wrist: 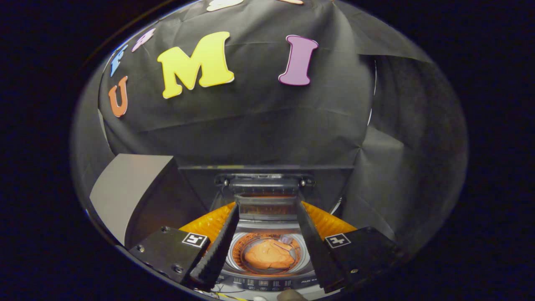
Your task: Put the clothes into the washing machine and then close the washing machine lid.
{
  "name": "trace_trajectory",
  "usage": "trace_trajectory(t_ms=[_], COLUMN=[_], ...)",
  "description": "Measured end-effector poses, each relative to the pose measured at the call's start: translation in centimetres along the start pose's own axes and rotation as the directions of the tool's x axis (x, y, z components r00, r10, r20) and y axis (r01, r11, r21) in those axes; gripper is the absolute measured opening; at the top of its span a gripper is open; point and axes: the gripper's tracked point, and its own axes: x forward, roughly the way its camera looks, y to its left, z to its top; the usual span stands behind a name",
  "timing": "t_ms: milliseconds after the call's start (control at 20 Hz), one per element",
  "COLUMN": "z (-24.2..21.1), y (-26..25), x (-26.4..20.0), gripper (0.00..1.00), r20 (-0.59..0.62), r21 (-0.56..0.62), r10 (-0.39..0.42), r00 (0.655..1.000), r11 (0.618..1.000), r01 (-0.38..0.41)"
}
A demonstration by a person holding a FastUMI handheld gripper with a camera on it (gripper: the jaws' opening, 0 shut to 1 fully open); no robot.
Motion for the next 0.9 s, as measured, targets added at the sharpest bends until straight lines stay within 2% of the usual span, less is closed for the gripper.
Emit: trace_trajectory(t_ms=[450,900], z=[5.4,7.9], y=[0.8,1.4], x=[3.0,8.9], gripper=[0.88,0.88], r20=[0.038,-0.007], r21=[-0.008,-0.006], r10=[0.005,-0.011], r00=[0.999,1.000], r11=[1.000,1.000], r01=[-0.005,0.011])
